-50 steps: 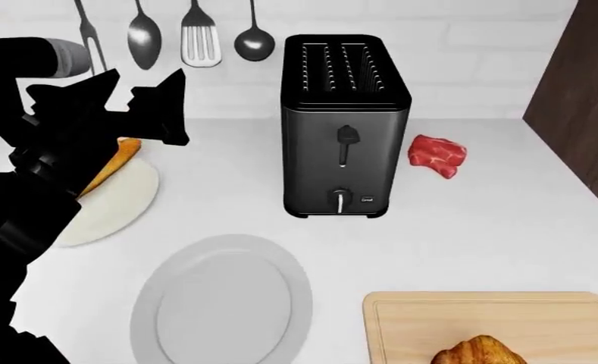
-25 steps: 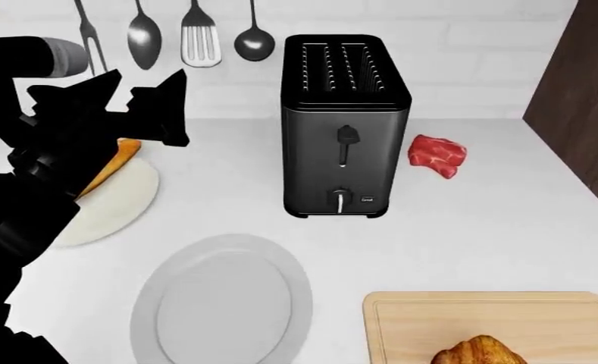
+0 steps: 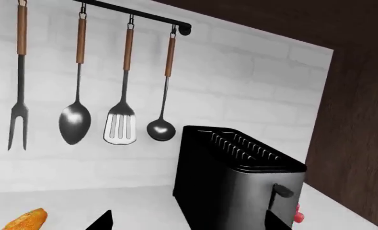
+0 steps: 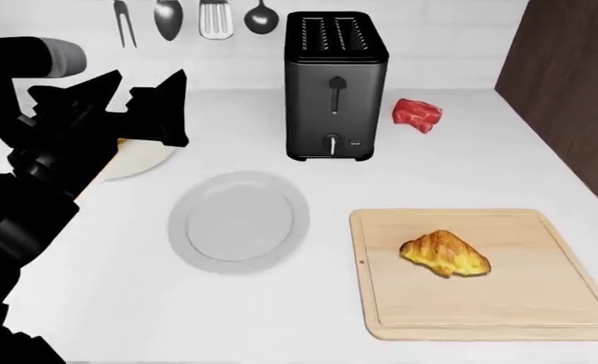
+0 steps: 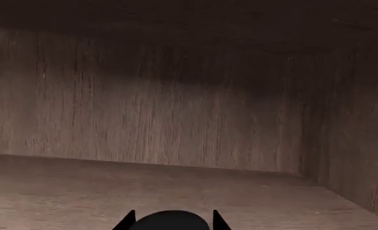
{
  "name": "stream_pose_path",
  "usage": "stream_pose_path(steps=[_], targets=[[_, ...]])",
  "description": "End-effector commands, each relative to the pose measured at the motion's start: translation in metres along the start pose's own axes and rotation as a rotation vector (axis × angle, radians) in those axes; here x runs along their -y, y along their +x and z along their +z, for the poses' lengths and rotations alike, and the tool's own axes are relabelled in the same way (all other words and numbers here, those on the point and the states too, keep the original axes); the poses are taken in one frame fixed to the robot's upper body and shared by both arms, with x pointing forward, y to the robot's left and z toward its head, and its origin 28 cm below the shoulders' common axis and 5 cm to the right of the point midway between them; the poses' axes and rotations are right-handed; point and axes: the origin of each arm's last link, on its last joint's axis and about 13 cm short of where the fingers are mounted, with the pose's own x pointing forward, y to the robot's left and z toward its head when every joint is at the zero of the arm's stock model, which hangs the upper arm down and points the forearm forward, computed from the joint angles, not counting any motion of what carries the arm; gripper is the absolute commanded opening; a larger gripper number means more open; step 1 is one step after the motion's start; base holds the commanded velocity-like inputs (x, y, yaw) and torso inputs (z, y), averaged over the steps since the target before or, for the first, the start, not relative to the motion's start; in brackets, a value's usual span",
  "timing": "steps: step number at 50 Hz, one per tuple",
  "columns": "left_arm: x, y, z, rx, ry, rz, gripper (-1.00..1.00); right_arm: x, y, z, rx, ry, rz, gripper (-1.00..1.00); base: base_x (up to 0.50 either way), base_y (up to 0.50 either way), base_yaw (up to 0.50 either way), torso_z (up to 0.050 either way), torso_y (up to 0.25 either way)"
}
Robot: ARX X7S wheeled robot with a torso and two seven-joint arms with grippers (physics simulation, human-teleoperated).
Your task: From the different types of pastries on the counter, select a croissant and place it on the cutting board. Then retrieve a jar of jam from the cabinet and place it alongside the croissant on the cutting board.
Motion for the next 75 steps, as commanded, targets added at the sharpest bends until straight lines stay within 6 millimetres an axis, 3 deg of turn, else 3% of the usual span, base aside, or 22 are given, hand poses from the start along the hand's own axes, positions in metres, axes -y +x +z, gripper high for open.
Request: stream_pose_path(steps=[1,13,19,39,43,56,66,75], targets=[[0.0,-0.002,0.0,0.002,-0.004,-0.002,1.0,0.0,-0.001,0.003,0.003,-0.024,0.006,-1.0,-0.5,0.0,0.0,0.0,0.0],[0.0,-0.005,0.0,0.004,-0.005,-0.007,1.0,0.001,0.0,-0.001,-0.013,-0.037,0.022,-1.0,-0.48,0.0,0.0,0.0,-0.001],[0.001,-0.005,0.0,0.002,-0.003,-0.011,1.0,0.005,0.002,-0.008,-0.04,-0.048,0.015,-1.0,0.0,0.0,0.0,0.0,-0.002],[-0.002,-0.004,-0.004,-0.006,-0.023,-0.025,1.0,0.011,-0.003,-0.006,-0.113,-0.191,0.012,-1.0,0.0,0.0,0.0,0.0,0.0],[-0.002,-0.003,-0.005,-0.009,-0.02,-0.025,1.0,0.016,-0.002,-0.015,-0.134,-0.201,0.018,-1.0,0.0,0.0,0.0,0.0,0.0],[-0.003,-0.001,-0.006,-0.015,-0.018,-0.021,1.0,0.024,-0.044,-0.06,-0.188,-0.214,0.043,-1.0,0.0,0.0,0.0,0.0,0.0],[-0.003,-0.003,-0.007,-0.022,-0.024,-0.028,1.0,0.022,-0.059,-0.092,-0.27,-0.245,0.086,-1.0,0.0,0.0,0.0,0.0,0.0],[-0.005,0.002,-0.009,-0.028,-0.025,-0.027,1.0,0.022,-0.063,-0.136,-0.366,-0.245,0.113,-1.0,0.0,0.0,0.0,0.0,0.002]])
